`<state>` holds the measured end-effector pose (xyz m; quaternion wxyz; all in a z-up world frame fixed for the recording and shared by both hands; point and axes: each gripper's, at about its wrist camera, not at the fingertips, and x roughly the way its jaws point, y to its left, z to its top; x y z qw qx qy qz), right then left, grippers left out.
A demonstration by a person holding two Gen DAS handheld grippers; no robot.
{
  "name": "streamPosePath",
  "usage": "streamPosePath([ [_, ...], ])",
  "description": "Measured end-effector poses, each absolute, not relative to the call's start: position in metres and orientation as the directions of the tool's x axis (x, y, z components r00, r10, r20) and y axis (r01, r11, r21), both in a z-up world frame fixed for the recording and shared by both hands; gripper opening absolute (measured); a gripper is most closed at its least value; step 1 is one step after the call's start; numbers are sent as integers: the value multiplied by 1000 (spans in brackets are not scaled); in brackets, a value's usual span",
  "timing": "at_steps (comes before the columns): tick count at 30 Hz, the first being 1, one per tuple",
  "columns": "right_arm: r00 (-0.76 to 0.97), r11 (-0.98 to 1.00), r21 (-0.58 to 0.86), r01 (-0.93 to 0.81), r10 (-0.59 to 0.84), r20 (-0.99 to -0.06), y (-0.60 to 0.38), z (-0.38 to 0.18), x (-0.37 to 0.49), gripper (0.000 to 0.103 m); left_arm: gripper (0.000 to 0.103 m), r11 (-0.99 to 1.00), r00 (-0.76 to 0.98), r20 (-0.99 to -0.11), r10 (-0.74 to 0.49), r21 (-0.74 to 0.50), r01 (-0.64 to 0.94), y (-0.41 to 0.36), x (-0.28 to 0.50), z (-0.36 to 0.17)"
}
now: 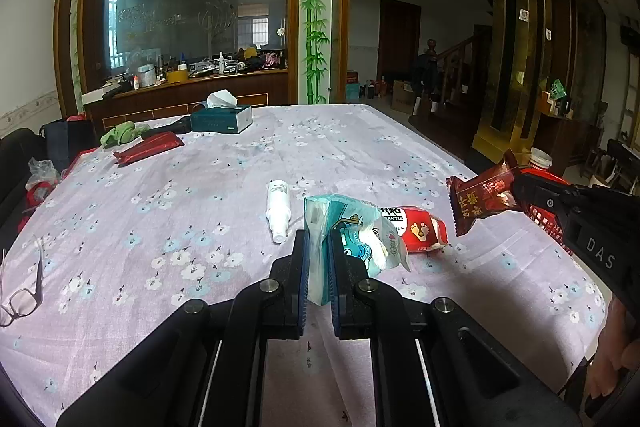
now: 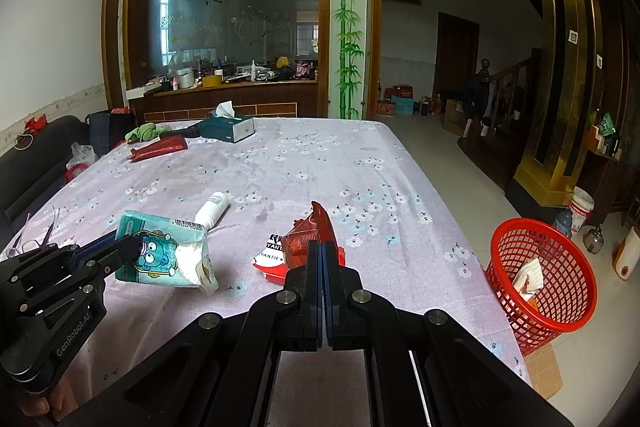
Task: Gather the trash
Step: 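Grasp the red candy wrapper with the right gripper while the left holds the wipes pack, then carry wipes pack and candy wrapper to the red wastebasket and open both grippers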
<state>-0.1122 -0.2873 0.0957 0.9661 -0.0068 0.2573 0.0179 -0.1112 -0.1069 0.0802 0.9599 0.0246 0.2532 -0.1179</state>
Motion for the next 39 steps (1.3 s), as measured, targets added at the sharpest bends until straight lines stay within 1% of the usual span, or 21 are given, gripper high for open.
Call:
streamPosePath([
  [15,869,1000,1,-31,27,-494,-289,97,-115,1,8,967,844,-486,-226,-11,253,-117,-111,82],
  [26,872,1000,23,5,7,-490,-307,101,-117,1,8,959,841,-481,-249,0,284,-132,-111,90],
  [33,875,994,90,59,-9,-484,-345,106,-118,1,8,940,825,-480,-299,4,342,-157,-107,99],
  [39,883,975,164,150,-58,-466,-404,114,-123,1,8,895,775,-494,-394,-15,446,-202,-98,113],
])
